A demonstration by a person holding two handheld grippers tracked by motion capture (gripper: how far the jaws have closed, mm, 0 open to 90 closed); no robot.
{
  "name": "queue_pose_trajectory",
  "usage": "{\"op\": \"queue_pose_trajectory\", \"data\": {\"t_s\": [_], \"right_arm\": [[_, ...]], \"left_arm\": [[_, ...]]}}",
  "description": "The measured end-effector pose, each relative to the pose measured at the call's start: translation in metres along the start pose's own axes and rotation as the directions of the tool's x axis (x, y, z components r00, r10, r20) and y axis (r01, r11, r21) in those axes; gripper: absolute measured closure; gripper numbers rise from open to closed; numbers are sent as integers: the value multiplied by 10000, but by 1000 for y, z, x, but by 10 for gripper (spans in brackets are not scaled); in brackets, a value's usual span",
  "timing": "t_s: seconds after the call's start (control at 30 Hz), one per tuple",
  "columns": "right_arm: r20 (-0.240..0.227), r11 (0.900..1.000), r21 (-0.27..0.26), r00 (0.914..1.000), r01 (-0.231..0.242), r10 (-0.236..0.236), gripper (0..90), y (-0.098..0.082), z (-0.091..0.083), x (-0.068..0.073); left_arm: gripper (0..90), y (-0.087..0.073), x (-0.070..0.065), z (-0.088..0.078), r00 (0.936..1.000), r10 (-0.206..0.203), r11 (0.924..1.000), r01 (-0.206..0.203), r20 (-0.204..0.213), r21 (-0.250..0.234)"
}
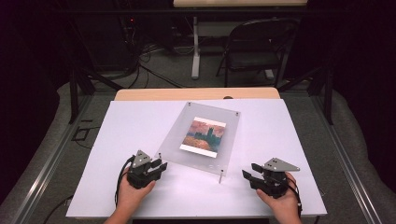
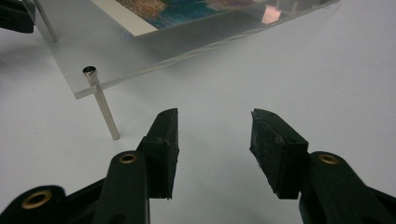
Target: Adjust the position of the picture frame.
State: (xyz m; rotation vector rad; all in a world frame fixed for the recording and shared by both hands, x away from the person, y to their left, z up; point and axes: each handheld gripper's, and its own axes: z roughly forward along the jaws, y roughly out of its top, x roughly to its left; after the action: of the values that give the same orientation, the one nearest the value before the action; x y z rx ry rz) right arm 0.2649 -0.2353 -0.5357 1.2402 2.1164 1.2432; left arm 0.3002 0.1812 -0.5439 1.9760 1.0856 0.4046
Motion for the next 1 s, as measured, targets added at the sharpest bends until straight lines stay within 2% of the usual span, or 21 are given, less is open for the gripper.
{"op": "queue_pose_trajectory", "data": {"t_s": [0.1, 0.33, 0.47, 0.5, 0.73, 1.0], "right_arm": [[-38, 10000, -38, 10000, -14, 14, 513, 0, 0, 0], [-122, 10000, -95, 9999, -1, 0, 513, 1, 1, 2], [-332, 9999, -13, 9994, -104, 104, 537, 1, 1, 2], [-334, 10000, 3, 9994, -85, 85, 543, 1, 2, 3], [-530, 10000, 23, 9986, -25, 26, 568, 1, 3, 5], [-841, 9996, 262, 9964, 136, -114, 585, 0, 7, 11]], "left_arm": [[690, -1, 0, -2, 9999, 86, 9999, -85, -141, 92], [702, -1, 11, 4, 9980, -415, 9989, 425, -485, 187], [736, 1, 19, 12, 9981, -551, 9978, 561, -266, 361], [746, 2, 20, 15, 9980, -633, 9974, 633, -19, 347], [812, 6, 18, 23, 9997, -224, 9991, 228, -110, 351], [846, 6, 21, 26, 9981, -604, 9973, 599, 103, 436]]}}
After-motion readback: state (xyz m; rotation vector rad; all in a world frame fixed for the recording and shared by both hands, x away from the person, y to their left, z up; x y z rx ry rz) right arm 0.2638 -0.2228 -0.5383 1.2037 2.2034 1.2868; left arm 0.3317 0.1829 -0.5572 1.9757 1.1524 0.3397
